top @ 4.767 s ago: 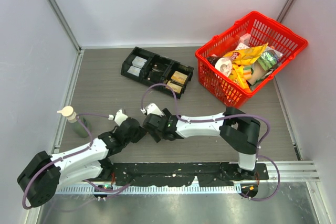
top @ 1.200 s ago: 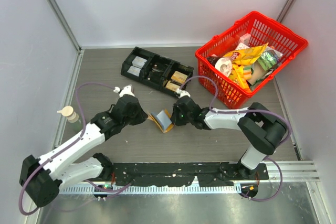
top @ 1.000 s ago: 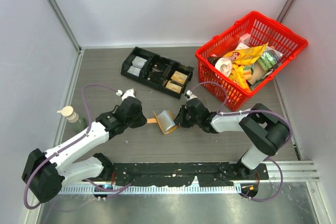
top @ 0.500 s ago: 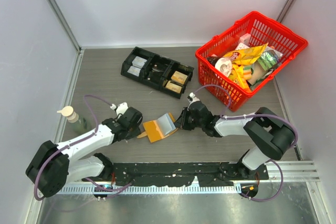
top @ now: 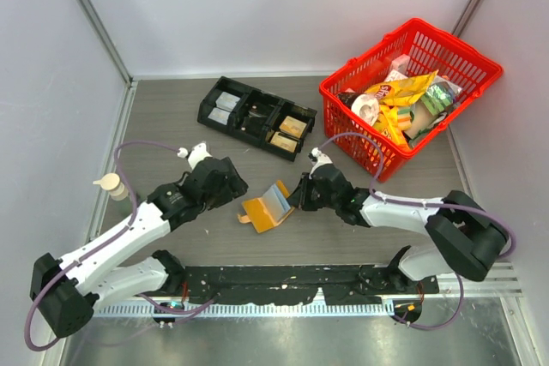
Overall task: Take the credit cards out of the card holder
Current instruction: Remove the credit card from the card holder.
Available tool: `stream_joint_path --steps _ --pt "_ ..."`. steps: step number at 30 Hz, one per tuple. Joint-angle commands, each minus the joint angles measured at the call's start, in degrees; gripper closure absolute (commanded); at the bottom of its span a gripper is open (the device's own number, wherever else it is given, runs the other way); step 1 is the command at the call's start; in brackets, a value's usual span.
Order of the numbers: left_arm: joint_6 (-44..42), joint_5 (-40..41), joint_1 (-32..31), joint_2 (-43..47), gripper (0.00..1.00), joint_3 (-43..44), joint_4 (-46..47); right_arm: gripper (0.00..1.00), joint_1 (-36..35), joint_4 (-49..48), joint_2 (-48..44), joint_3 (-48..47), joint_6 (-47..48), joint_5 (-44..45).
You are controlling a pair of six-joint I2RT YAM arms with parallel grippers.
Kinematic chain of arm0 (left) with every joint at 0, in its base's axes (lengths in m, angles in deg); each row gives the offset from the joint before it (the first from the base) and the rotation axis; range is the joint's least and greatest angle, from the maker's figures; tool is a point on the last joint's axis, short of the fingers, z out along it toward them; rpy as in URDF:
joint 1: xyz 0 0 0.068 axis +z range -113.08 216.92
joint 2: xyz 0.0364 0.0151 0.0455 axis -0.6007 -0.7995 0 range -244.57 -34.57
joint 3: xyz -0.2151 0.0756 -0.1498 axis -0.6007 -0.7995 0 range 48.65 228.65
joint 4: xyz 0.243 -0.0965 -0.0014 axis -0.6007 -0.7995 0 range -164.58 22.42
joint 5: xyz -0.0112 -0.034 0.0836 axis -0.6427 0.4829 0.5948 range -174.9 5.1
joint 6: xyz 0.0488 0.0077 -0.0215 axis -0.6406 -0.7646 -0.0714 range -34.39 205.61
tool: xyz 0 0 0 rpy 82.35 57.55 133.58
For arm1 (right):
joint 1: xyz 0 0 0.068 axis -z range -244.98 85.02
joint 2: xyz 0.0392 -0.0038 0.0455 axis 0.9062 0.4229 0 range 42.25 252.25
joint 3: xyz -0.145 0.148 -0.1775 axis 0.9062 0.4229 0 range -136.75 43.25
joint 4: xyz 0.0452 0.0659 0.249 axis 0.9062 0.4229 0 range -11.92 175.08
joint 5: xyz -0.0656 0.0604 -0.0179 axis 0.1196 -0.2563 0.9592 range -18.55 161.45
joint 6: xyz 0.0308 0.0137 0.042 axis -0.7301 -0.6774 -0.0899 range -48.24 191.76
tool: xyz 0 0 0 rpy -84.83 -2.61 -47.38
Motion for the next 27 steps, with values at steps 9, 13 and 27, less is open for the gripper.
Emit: stream_joint_path --steps 9,13,27 --pt "8.00 -10.50 -2.67 -10.93 0.36 -5.82 19.49 0.99 -3.06 5.34 -4.46 -4.17 4.28 6.71" --pt "9.06 -9.89 -2.94 -12.35 0.38 -7.32 21.08 0.99 -3.15 6.04 -4.99 -3.38 4.72 8.31" --pt "5.02 0.57 -9.88 -12.08 0.41 4.01 10.78 0.99 -3.33 7.80 -6.92 -3.03 4.90 9.19"
